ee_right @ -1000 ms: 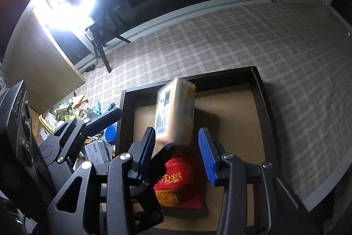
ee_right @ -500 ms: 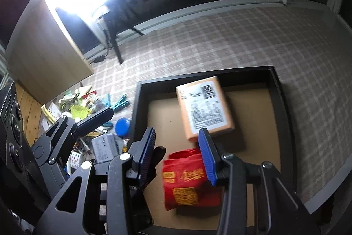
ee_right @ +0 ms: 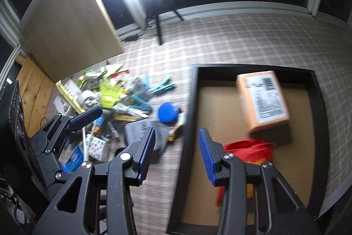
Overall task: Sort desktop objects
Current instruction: 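Move the right gripper to the pile and grasp the white cable with grey knobbed head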
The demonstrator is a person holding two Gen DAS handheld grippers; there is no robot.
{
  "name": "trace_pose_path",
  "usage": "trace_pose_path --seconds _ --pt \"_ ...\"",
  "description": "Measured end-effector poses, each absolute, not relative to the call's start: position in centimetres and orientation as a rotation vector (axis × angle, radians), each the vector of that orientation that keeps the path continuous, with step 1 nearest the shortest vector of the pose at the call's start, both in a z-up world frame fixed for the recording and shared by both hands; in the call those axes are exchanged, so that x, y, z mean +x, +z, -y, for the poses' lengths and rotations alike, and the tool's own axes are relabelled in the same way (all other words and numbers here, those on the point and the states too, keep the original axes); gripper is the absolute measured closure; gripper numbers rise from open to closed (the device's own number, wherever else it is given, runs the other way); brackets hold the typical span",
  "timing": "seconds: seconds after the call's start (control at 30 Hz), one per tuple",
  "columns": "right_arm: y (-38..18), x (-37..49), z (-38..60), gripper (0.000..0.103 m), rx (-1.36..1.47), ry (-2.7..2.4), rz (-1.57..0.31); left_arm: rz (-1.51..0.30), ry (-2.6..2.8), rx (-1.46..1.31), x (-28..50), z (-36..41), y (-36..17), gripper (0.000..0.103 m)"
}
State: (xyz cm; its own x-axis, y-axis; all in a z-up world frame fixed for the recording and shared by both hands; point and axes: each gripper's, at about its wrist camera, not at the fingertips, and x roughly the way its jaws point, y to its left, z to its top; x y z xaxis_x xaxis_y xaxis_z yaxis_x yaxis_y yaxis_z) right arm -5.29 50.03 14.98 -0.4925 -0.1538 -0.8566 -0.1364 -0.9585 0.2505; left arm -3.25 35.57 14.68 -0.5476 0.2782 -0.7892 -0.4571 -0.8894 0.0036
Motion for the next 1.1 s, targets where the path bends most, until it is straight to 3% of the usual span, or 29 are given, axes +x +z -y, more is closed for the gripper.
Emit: trace_pose_path --seconds 0.63,1.1 --pt "13.3 -7.3 -34.3 0.062 1.582 -2.500 0.357 -0.235 2.553 -1.270 -1.2 -19.0 14.0 0.021" --pt "10.0 -8.3 -25.4 0.062 1.691 -2.338 0.302 -0.213 2.616 -1.551 0.3 -2.2 8.2 0.023"
